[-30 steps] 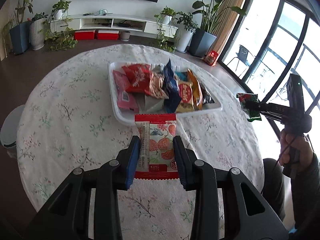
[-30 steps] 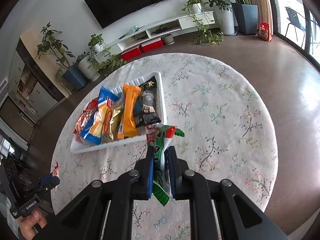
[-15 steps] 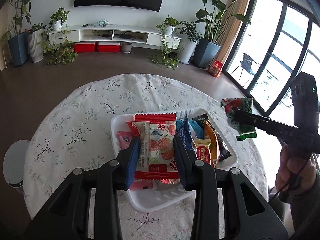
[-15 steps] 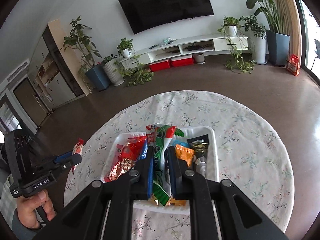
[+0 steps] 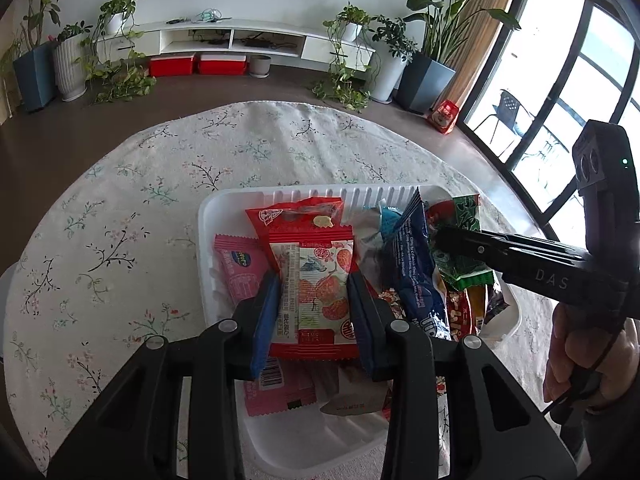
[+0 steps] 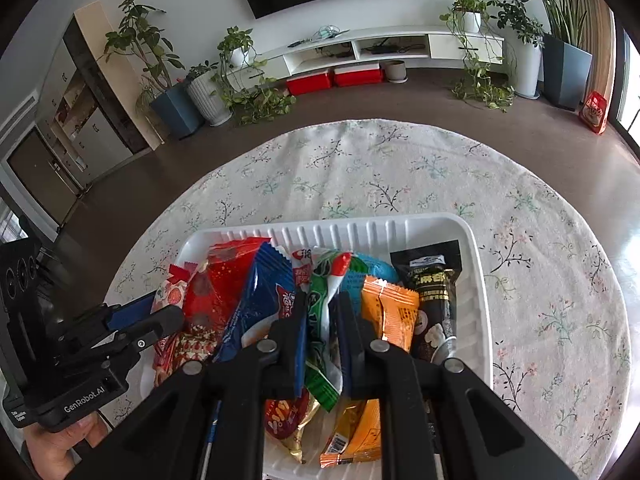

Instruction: Organize snacks

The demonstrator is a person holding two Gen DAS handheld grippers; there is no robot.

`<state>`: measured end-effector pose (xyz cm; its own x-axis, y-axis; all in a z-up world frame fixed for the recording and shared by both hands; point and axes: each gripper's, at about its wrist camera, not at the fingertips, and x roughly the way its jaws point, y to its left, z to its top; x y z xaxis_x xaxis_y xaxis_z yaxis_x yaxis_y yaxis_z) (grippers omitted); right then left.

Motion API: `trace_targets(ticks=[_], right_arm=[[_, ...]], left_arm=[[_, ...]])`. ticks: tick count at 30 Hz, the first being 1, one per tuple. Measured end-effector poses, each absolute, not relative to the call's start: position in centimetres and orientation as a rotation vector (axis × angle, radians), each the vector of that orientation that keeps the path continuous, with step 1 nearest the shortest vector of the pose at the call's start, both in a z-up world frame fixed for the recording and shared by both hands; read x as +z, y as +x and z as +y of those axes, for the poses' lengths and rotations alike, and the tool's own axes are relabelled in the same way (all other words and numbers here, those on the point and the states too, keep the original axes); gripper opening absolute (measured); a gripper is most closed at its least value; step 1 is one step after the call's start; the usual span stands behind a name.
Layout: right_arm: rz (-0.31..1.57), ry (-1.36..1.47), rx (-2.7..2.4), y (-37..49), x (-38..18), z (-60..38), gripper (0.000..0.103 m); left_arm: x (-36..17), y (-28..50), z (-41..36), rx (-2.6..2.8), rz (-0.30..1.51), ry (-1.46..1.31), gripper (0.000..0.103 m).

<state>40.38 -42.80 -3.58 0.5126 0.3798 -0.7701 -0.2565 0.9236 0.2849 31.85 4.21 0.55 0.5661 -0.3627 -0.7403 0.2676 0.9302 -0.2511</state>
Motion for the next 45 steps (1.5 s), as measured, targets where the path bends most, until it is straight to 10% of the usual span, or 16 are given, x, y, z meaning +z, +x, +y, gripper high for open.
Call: trace_targets(ticks=[19,29,33,45], right_arm=[[0.948,0.132,0.378,39.7,-3.6,-42.4,0.043],[0.902,0.164,0.368,37.3,-1.3,-43.3,0.056],[0.831,0.173,0.374,34.8,1.2,-44.1,0.074],[0.504,0.152,0.389,22.8,7.5,-46.6,0.103]], left_arm=[[1.0,30.9,4.8,-0.373,0.861,-0.107,0.052],[3.7,27.2,5.7,-0.342,0.781,-0.108,0.077],[5.5,24.0,6.0,-0.297,0.712,-0.094,0.103],[10.0,11.1,3.0,-0.213,0.554,-0.001,0.103]])
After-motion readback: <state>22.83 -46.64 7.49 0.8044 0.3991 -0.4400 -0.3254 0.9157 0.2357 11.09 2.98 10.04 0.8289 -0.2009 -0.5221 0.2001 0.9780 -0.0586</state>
